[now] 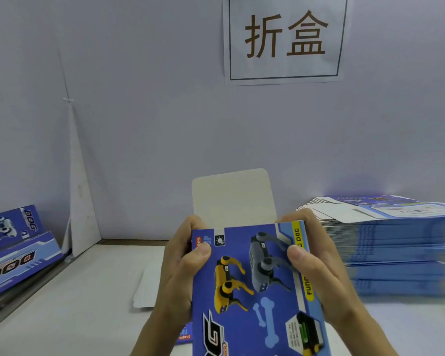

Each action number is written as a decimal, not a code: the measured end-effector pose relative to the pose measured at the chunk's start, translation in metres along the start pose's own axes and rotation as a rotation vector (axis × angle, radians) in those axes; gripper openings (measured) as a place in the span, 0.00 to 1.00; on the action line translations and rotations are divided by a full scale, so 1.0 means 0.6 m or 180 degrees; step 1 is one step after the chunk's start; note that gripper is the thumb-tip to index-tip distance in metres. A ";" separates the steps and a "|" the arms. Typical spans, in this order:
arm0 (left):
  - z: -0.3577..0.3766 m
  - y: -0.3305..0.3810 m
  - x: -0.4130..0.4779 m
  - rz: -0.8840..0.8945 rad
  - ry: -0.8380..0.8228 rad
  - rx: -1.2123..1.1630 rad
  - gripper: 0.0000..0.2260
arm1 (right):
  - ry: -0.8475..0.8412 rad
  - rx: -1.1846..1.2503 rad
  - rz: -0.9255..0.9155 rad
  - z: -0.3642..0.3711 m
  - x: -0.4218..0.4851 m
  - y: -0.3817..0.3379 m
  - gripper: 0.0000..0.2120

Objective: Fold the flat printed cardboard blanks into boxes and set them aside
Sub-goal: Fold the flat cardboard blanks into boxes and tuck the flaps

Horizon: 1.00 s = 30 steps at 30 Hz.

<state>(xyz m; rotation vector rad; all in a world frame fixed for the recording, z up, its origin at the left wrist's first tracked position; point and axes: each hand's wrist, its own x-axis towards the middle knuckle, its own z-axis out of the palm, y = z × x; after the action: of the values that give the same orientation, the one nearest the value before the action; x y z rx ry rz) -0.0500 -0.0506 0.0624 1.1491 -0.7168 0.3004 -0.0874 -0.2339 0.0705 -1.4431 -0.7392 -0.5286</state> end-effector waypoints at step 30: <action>0.020 -0.030 0.006 0.0065 -0.0311 0.2551 0.63 | 0.0709 -0.1291 -0.0553 0.035 0.004 0.026 0.11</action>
<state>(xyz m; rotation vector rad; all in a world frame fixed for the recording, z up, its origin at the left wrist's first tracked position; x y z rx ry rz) -0.0415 -0.0693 0.0545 1.9247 -0.7103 0.5814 -0.0772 -0.2118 0.0613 -1.6649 -0.6024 -1.0010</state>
